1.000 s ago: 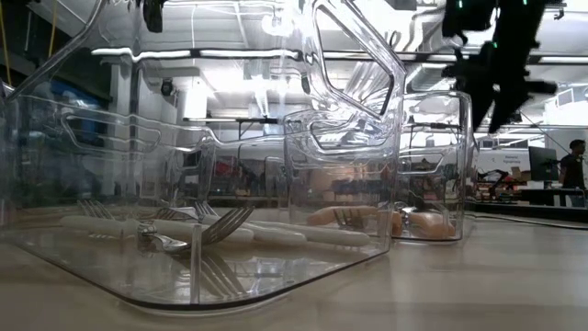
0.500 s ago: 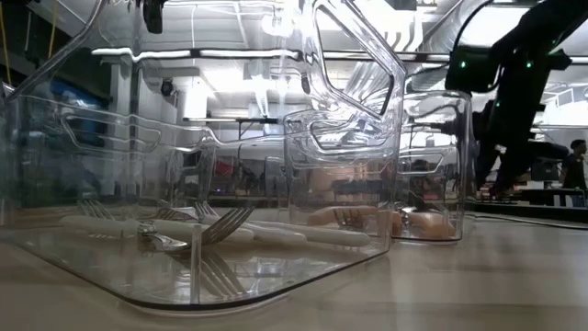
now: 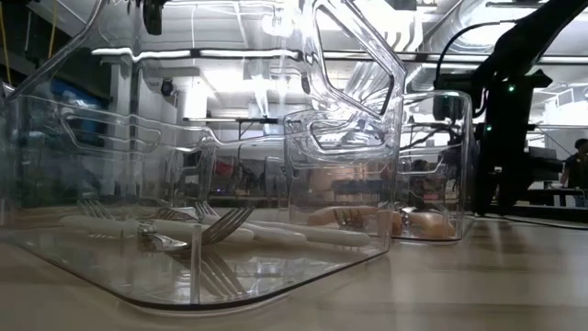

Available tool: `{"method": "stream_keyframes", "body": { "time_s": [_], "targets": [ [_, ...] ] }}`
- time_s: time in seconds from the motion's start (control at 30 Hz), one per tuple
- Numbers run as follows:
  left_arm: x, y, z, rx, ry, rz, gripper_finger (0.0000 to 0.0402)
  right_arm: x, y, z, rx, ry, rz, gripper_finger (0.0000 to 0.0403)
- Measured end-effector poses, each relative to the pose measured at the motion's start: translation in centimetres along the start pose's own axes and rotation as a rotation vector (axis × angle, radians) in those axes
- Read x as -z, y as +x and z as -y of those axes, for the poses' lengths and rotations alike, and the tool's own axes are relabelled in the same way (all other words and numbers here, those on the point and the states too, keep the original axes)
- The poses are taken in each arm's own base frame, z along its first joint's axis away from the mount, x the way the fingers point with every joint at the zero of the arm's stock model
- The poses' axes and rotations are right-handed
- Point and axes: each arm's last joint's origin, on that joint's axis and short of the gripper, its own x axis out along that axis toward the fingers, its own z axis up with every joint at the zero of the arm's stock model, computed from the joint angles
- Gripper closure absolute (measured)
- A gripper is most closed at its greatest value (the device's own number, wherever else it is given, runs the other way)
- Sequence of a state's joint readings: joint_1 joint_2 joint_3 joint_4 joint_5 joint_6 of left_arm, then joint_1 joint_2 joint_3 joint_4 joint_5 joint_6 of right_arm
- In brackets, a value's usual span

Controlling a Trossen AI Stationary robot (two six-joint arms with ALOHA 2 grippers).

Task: Sort silverware by color (type)
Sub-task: Put the black fork into the top transparent bin

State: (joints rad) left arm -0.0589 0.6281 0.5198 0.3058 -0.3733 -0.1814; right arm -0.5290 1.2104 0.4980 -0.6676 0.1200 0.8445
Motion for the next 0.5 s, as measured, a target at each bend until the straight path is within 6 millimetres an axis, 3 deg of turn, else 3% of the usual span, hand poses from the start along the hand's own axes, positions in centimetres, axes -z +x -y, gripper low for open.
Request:
{"method": "stream_keyframes", "body": {
  "time_s": [0.37,0.5],
  "targets": [
    [0.0,0.0,-0.03,-0.009,0.001,0.001,0.0401,-0.55,0.98,-0.49,0.045,-0.002,0.045,0.0249],
    [0.01,0.0,-0.03,-0.009,0.001,0.001,0.0401,-0.55,1.01,-0.21,0.102,0.104,0.083,0.0249]
  ]
}}
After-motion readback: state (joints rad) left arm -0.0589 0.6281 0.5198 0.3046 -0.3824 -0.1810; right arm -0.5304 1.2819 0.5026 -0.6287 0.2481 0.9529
